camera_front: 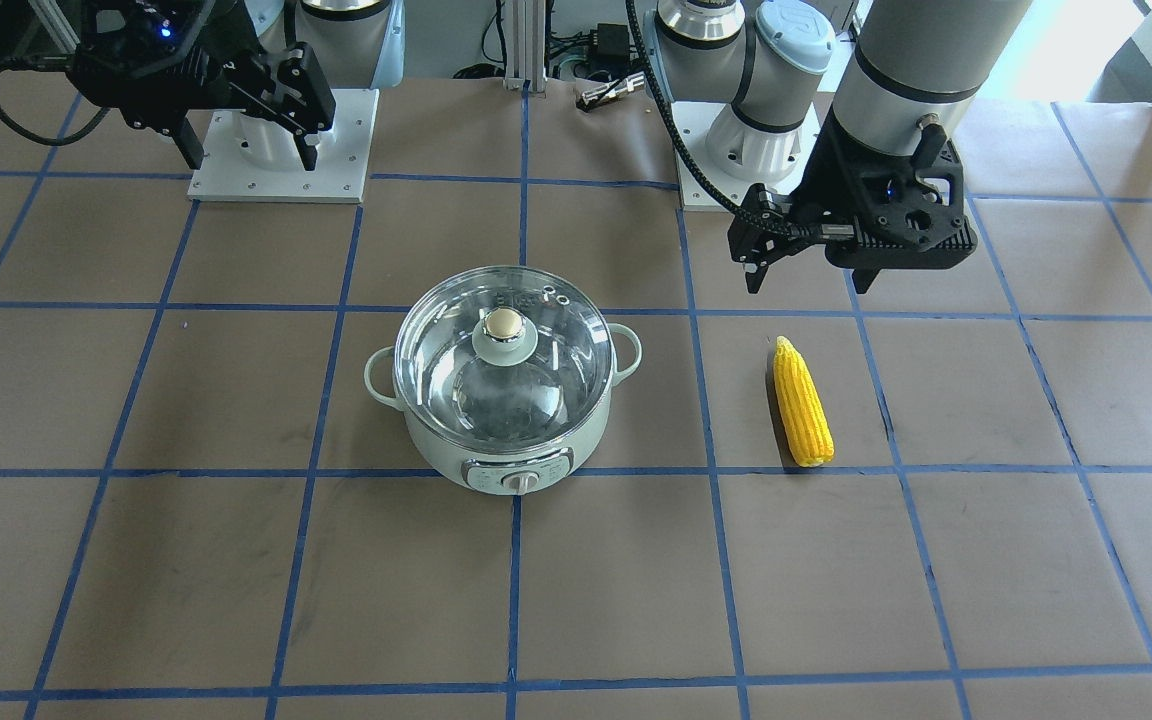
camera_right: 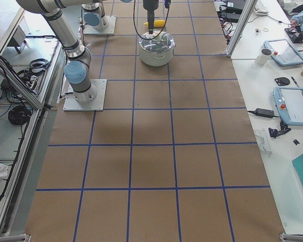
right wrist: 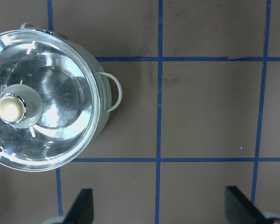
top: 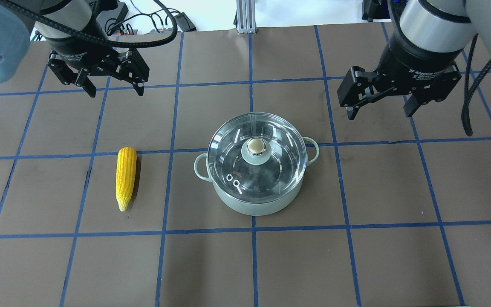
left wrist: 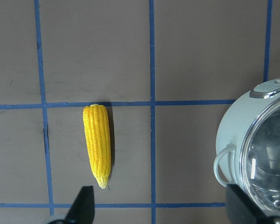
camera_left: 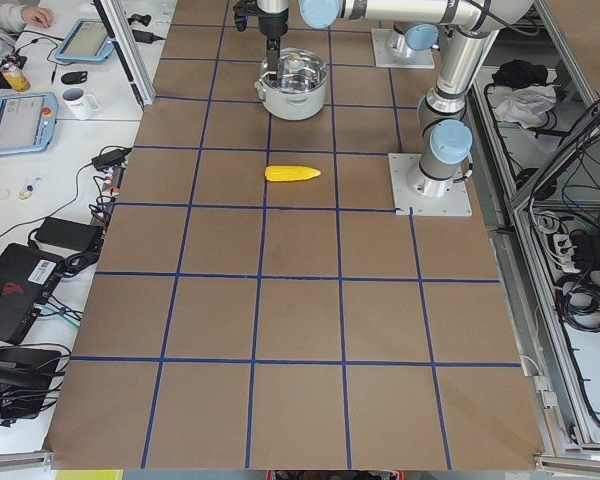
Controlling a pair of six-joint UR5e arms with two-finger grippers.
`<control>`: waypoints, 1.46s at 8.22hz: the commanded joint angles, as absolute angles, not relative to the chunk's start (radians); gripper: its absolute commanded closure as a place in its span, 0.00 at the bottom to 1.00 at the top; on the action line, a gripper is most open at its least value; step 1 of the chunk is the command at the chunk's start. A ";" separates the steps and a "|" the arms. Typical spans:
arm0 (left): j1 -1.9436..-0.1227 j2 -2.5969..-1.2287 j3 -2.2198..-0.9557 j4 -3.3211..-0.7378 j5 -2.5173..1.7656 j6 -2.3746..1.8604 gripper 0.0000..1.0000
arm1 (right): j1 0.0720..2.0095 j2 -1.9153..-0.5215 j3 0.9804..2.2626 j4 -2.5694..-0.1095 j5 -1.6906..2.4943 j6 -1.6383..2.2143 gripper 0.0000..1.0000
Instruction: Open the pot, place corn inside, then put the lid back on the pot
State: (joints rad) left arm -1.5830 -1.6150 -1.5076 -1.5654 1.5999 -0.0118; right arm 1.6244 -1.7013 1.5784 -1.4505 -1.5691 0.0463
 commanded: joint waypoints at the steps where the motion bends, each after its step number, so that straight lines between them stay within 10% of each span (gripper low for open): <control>1: -1.583 -1.618 -1.508 -1.566 1.600 -0.011 0.00 | 1.624 -1.701 1.578 -1.448 -1.569 0.049 0.00; 12: -1.411 -1.802 -1.669 -1.371 1.695 0.189 0.00 | 1.624 -1.701 1.578 -1.451 -1.572 0.044 0.00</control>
State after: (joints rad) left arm -1.4364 -1.7511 -1.6442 -1.3879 1.6979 0.1802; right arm 1.6245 -1.7012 1.5785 -1.4510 -1.5715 0.0450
